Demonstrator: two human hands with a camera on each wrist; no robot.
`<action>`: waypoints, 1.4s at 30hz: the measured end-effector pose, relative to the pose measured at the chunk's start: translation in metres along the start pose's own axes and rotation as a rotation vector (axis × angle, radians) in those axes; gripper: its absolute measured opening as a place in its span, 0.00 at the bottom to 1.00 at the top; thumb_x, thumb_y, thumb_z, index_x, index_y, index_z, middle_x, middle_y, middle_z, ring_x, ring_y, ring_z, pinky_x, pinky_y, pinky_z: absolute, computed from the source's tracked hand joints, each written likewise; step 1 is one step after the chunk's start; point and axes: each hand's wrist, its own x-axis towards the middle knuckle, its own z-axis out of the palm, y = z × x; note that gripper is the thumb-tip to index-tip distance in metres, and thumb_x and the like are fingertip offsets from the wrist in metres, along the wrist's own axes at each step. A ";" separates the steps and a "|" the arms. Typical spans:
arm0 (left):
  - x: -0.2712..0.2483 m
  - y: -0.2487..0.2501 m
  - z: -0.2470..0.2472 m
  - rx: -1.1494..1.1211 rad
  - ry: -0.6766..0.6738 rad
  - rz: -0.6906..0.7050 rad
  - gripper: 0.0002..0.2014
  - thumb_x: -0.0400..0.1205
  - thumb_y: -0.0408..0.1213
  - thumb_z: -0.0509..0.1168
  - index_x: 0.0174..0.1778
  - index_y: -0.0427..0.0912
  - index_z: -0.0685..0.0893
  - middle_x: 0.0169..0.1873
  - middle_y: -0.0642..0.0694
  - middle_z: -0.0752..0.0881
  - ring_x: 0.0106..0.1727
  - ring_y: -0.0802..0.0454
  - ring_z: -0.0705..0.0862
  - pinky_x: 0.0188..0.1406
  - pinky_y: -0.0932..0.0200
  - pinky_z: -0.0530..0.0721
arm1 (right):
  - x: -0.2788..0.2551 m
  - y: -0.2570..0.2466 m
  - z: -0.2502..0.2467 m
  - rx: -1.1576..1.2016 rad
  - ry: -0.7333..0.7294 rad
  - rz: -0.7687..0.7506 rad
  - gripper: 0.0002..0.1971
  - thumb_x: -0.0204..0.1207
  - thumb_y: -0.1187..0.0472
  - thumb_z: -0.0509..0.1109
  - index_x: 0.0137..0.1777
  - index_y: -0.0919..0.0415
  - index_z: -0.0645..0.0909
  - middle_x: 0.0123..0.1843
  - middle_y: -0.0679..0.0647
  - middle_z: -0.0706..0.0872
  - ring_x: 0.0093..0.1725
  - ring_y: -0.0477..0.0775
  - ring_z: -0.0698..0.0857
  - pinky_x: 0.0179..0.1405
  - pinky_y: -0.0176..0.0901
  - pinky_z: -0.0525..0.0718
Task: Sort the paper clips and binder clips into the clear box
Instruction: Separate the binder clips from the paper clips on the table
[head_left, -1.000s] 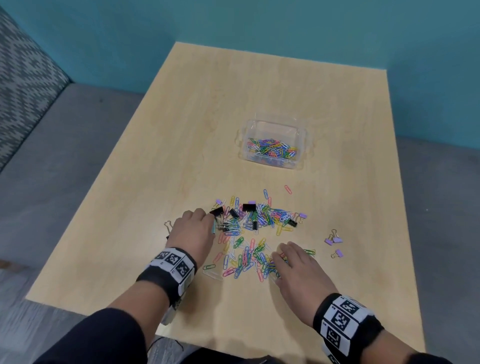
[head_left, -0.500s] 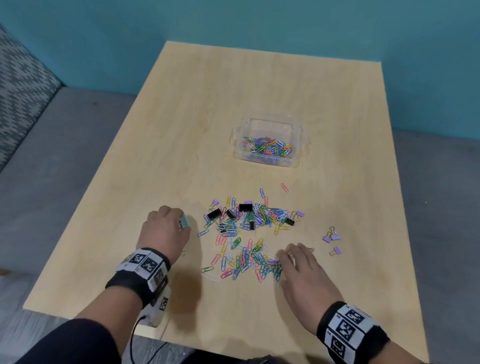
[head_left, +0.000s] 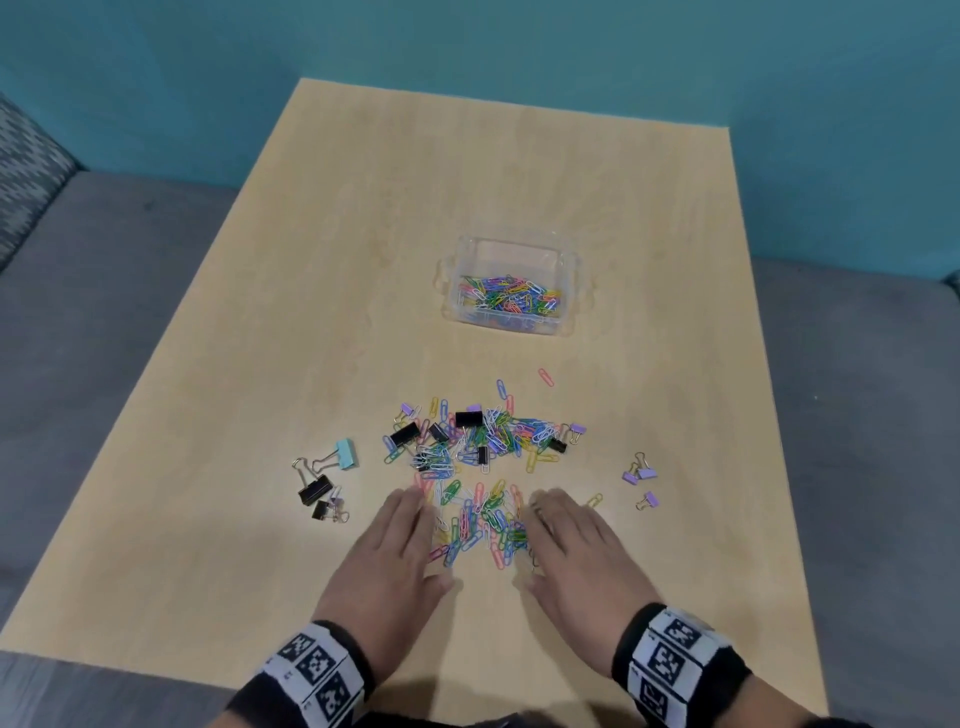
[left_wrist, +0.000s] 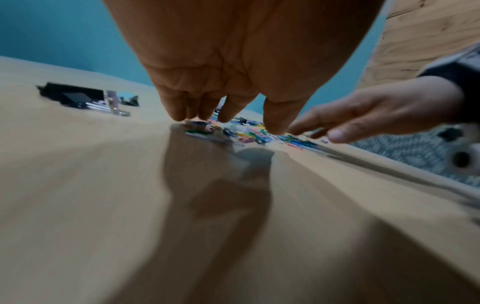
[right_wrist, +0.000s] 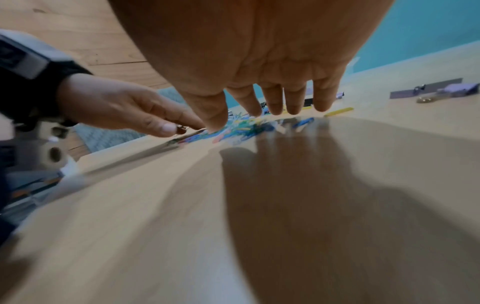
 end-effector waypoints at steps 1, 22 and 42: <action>0.000 0.001 0.003 0.023 0.036 0.024 0.36 0.78 0.59 0.51 0.69 0.31 0.77 0.71 0.32 0.75 0.75 0.38 0.65 0.75 0.50 0.54 | 0.008 0.002 -0.002 0.014 0.026 0.018 0.31 0.76 0.47 0.63 0.77 0.60 0.65 0.78 0.59 0.69 0.79 0.62 0.66 0.75 0.59 0.68; 0.002 0.002 0.027 0.025 0.083 0.150 0.32 0.79 0.57 0.53 0.71 0.37 0.76 0.72 0.36 0.74 0.75 0.40 0.70 0.71 0.51 0.63 | 0.042 0.040 -0.011 0.003 0.109 0.144 0.25 0.71 0.57 0.72 0.67 0.63 0.76 0.67 0.59 0.80 0.63 0.63 0.79 0.59 0.56 0.82; 0.002 0.002 0.032 0.017 0.139 0.152 0.30 0.78 0.54 0.54 0.69 0.36 0.74 0.70 0.36 0.76 0.74 0.40 0.71 0.69 0.50 0.65 | 0.066 0.069 -0.052 0.106 0.019 0.511 0.04 0.72 0.60 0.61 0.45 0.57 0.70 0.42 0.56 0.81 0.43 0.63 0.74 0.38 0.52 0.73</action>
